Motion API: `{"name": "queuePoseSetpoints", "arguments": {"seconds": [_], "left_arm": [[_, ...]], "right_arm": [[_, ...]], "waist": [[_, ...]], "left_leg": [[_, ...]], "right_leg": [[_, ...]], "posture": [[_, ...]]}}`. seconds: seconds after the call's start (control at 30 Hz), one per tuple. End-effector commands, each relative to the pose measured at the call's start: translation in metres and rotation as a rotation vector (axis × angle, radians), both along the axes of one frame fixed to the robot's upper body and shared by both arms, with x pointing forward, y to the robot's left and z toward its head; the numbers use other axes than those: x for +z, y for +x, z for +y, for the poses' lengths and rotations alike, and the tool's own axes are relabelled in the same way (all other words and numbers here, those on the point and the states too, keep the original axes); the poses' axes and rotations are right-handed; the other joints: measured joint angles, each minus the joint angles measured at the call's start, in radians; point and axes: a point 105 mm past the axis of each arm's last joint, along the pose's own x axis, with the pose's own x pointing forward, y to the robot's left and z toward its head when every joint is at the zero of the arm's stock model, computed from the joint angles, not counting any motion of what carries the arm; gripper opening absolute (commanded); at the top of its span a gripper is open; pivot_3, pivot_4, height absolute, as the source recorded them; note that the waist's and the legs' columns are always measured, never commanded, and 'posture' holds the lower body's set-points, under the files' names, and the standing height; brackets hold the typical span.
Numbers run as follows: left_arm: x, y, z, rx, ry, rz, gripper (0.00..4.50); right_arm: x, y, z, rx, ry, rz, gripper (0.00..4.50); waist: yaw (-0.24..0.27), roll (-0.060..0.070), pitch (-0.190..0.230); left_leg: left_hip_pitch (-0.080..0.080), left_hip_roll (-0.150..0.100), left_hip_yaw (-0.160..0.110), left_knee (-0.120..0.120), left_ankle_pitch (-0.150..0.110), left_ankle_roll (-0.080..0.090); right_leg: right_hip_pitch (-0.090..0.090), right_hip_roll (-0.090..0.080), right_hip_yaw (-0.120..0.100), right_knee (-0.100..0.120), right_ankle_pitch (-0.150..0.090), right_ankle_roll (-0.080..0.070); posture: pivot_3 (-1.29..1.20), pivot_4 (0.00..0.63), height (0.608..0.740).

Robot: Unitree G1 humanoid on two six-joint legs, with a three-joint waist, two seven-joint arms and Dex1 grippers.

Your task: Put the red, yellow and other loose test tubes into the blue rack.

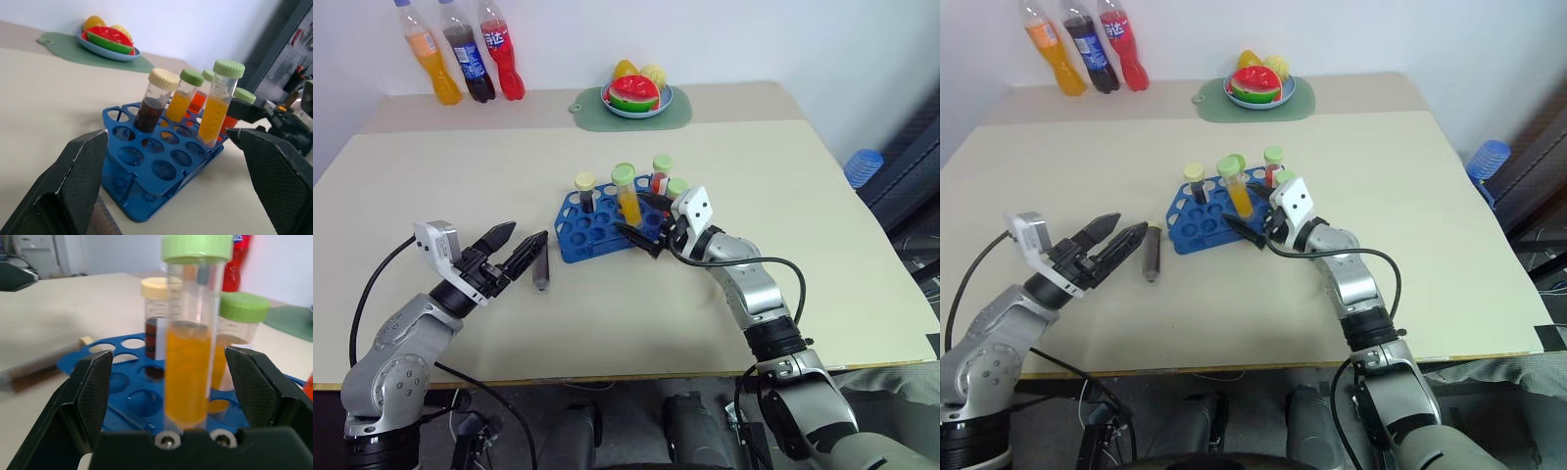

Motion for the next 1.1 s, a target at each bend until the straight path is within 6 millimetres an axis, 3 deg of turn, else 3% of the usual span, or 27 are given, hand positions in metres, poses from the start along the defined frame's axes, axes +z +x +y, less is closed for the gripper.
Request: {"name": "queuePoseSetpoints", "arguments": {"seconds": [0.03, 0.1, 0.23, 0.57, 0.83, 1.03, 1.07, 1.1], "left_arm": [[0.008, -0.005, 0.000, 0.012, 0.009, -0.052, 4.42], [0.008, -0.005, 0.001, 0.019, 0.009, -0.054, 4.42], [0.009, -0.007, 0.002, 0.024, 0.010, -0.057, 4.42], [0.009, -0.008, 0.004, 0.029, 0.008, -0.059, 4.42], [0.009, -0.001, 0.006, 0.041, 0.012, -0.055, 4.42], [0.006, 0.006, 0.009, 0.091, 0.027, -0.029, 4.42], [0.005, 0.007, 0.010, 0.106, 0.037, -0.023, 4.42], [0.004, 0.008, 0.010, 0.119, 0.040, -0.011, 4.42]], "right_arm": [[0.014, 0.008, 0.006, -0.006, 0.009, -0.034, 3.77], [0.014, 0.011, 0.006, -0.011, -0.004, -0.038, 3.14], [0.013, 0.014, 0.006, -0.014, -0.025, -0.051, 1.23], [0.005, 0.011, 0.002, -0.037, 0.013, -0.061, 1.23], [-0.019, 0.007, -0.018, -0.143, 0.046, -0.038, 1.23], [-0.021, 0.003, -0.020, -0.125, 0.067, -0.033, 1.23], [-0.020, 0.004, -0.021, -0.128, 0.069, -0.038, 2.04], [-0.018, 0.003, -0.021, -0.122, 0.054, -0.057, 2.36]], "waist": [[-0.002, 0.000, 0.000], [-0.002, 0.000, 0.000], [0.000, 0.000, 0.000], [-0.001, 0.000, 0.000], [0.004, 0.000, 0.000], [0.003, 0.000, 0.000], [0.003, 0.000, 0.000], [0.002, 0.000, 0.000]], "left_leg": [[0.000, 0.000, 0.000, 0.000, 0.000, 0.000], [0.000, 0.000, 0.000, 0.000, 0.000, 0.000], [0.000, 0.000, 0.000, 0.000, 0.000, 0.000], [0.000, 0.000, 0.000, 0.000, 0.000, 0.000], [0.000, 0.000, 0.000, 0.000, 0.000, 0.000], [0.000, 0.000, 0.000, 0.000, 0.000, 0.000], [0.000, 0.000, 0.000, 0.000, 0.000, 0.000], [0.000, 0.000, 0.000, 0.000, 0.000, 0.000]], "right_leg": [[0.000, 0.000, 0.000, 0.000, 0.000, 0.000], [0.000, 0.000, 0.000, 0.000, 0.000, 0.000], [0.000, 0.000, 0.000, 0.000, 0.000, 0.000], [0.000, 0.000, 0.000, 0.000, 0.000, 0.000], [0.000, 0.000, 0.000, 0.000, 0.000, 0.000], [0.001, 0.000, 0.000, 0.000, 0.000, 0.000], [0.001, 0.000, 0.000, 0.000, 0.000, 0.000], [0.001, 0.000, 0.000, -0.001, 0.000, 0.000]], "posture": [[0.00, 0.150, 0.740], [0.00, 0.150, 0.740], [0.00, 0.150, 0.740], [0.00, 0.150, 0.740], [0.00, 0.150, 0.740], [0.00, 0.150, 0.740], [0.00, 0.150, 0.740], [0.00, 0.150, 0.740]]}}
